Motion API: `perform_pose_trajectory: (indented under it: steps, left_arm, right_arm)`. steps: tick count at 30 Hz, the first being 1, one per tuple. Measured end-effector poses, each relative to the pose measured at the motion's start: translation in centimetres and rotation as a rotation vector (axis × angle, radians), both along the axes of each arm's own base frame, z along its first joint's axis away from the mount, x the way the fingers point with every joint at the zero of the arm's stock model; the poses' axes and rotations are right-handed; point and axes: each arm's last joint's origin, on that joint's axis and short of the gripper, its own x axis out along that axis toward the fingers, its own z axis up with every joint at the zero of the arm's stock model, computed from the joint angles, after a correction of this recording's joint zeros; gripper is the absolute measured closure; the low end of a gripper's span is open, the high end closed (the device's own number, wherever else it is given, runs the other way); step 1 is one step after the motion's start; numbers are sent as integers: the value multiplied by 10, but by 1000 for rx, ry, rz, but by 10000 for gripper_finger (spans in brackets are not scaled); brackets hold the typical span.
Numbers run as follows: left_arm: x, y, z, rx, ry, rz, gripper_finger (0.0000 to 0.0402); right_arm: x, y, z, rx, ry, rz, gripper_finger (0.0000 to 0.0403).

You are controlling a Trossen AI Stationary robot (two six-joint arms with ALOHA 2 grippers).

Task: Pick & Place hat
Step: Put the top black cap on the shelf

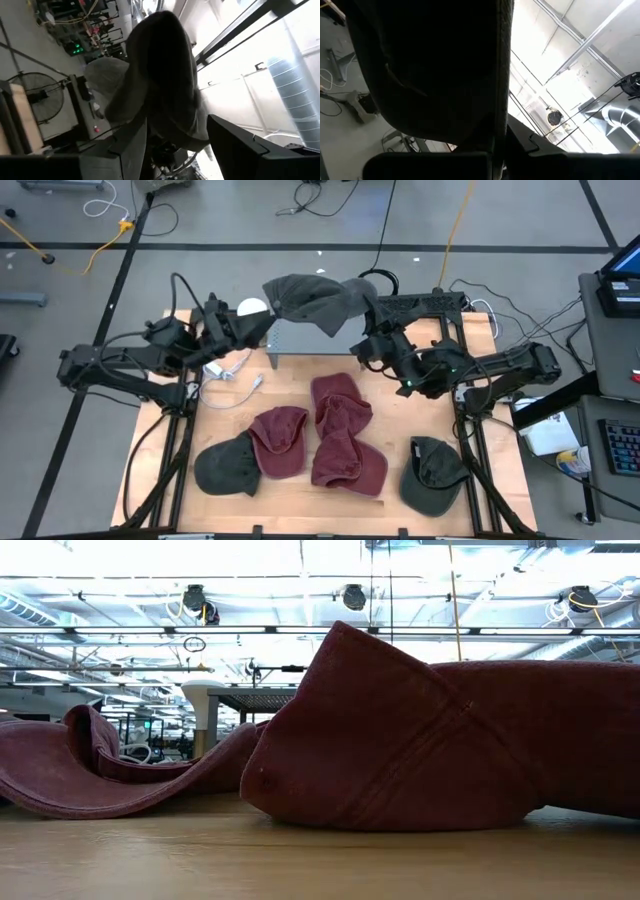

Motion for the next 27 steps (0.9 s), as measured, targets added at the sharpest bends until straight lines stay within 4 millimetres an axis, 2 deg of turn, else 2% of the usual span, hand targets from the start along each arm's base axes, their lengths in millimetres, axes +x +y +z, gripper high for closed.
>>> perform_pose_trajectory:
  steps: [5,20,23,27]
  left_arm:
    - [6,0,1,10,-37,2,188]
    - [8,4,0,-28,-57,8,191]
    - [8,5,0,-53,-69,1,214]
    - [8,5,0,-79,-77,-11,276]
  right_arm:
    - [2,1,-3,-3,35,3,395]
    - [6,6,-7,-15,99,20,395]
    - [6,6,-7,-14,98,20,394]
    - [6,5,-7,-14,98,20,388]
